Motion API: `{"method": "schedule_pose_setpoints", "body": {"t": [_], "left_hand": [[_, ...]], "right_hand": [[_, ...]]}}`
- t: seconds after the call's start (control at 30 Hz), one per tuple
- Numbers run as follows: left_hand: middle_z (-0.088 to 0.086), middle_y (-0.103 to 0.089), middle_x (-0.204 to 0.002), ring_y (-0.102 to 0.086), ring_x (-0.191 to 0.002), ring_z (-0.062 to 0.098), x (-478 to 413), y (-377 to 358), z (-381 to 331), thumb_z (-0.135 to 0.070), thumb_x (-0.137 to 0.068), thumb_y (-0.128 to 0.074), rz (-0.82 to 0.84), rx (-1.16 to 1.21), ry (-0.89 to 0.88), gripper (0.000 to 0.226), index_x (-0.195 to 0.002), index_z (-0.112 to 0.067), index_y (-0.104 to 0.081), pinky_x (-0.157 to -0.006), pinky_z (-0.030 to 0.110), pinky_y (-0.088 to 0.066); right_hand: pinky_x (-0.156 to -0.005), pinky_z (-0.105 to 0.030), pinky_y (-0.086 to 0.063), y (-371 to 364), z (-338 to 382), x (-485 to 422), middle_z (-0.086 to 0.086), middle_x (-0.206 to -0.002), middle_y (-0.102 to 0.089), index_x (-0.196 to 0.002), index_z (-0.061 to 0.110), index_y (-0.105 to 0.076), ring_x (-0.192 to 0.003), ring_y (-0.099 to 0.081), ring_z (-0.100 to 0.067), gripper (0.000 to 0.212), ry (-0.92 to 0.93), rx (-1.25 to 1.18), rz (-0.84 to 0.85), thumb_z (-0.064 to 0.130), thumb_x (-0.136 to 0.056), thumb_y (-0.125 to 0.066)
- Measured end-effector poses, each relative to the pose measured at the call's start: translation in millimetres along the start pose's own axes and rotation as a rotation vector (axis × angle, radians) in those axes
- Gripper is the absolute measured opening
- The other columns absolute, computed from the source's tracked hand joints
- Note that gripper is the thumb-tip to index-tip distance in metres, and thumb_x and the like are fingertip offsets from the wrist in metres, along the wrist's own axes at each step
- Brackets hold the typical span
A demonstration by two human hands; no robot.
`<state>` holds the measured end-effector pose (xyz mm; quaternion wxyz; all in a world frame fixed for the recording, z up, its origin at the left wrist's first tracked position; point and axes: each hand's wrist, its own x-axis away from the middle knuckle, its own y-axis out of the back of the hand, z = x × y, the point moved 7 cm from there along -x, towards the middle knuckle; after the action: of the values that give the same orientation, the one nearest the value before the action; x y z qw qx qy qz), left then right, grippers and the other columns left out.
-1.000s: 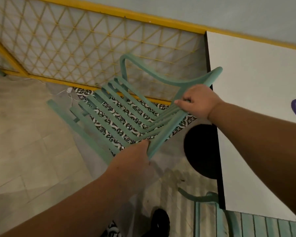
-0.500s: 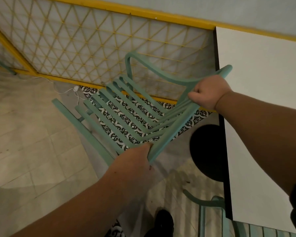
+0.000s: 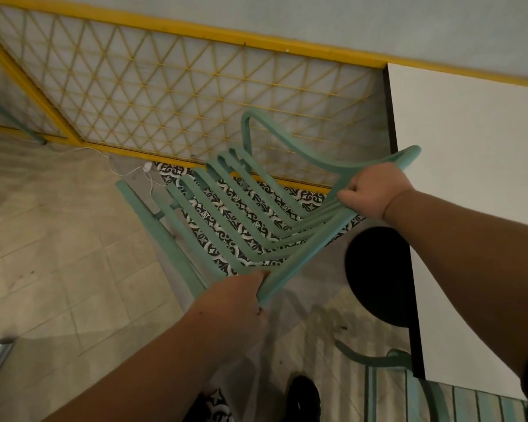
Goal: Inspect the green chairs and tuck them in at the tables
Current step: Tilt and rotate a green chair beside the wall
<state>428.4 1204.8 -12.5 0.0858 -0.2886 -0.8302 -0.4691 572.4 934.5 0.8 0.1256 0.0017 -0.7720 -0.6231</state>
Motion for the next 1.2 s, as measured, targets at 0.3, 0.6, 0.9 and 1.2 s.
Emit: {"method": "schedule_pose_setpoints", "body": {"t": [0.3,0.6,0.9,1.2], "left_hand": [[-0.014,-0.057,-0.081,-0.057,-0.070,0.005,12,29,42,-0.024,-0.090,-0.056,0.116,-0.137,-0.052,0.050,-0.137,-0.038,-0.050,-0.059,0.023,-0.039],[-0.015,-0.058,-0.083,-0.056,-0.070,0.005,20,50,68,-0.020,-0.089,-0.057,0.183,-0.246,-0.070,0.056,-0.141,-0.037,-0.051,-0.060,0.021,-0.039],[-0.012,-0.059,-0.088,-0.063,-0.085,0.013,16,48,69,-0.039,-0.087,-0.055,0.160,-0.454,0.061,0.025,-0.112,-0.036,-0.057,-0.080,0.031,-0.057],[-0.009,-0.050,-0.076,-0.053,-0.069,0.013,-48,17,-21,-0.029,-0.095,-0.054,-0.031,-0.380,-0.104,0.009,-0.094,-0.029,-0.044,-0.068,0.033,-0.050]], "right_hand": [[-0.054,-0.031,-0.033,2,40,26,-0.005,-0.063,-0.055,-0.064,0.014,-0.060,-0.062,-0.055,-0.024,0.062,-0.077,0.046,0.044,0.055,-0.096,-0.026],[-0.056,-0.030,-0.038,4,68,50,-0.002,-0.061,-0.057,-0.060,0.016,-0.062,-0.059,-0.057,-0.022,0.064,-0.183,-0.001,0.076,0.056,-0.096,-0.026],[-0.063,-0.033,-0.039,3,65,49,0.000,-0.062,-0.058,-0.060,0.017,-0.061,-0.061,-0.057,-0.022,0.064,-0.175,-0.040,0.049,0.058,-0.092,-0.024],[-0.061,-0.032,-0.050,0,59,45,0.000,-0.066,-0.059,-0.063,0.019,-0.060,-0.067,-0.064,-0.022,0.071,-0.060,-0.113,0.130,0.069,-0.096,-0.022]]}}
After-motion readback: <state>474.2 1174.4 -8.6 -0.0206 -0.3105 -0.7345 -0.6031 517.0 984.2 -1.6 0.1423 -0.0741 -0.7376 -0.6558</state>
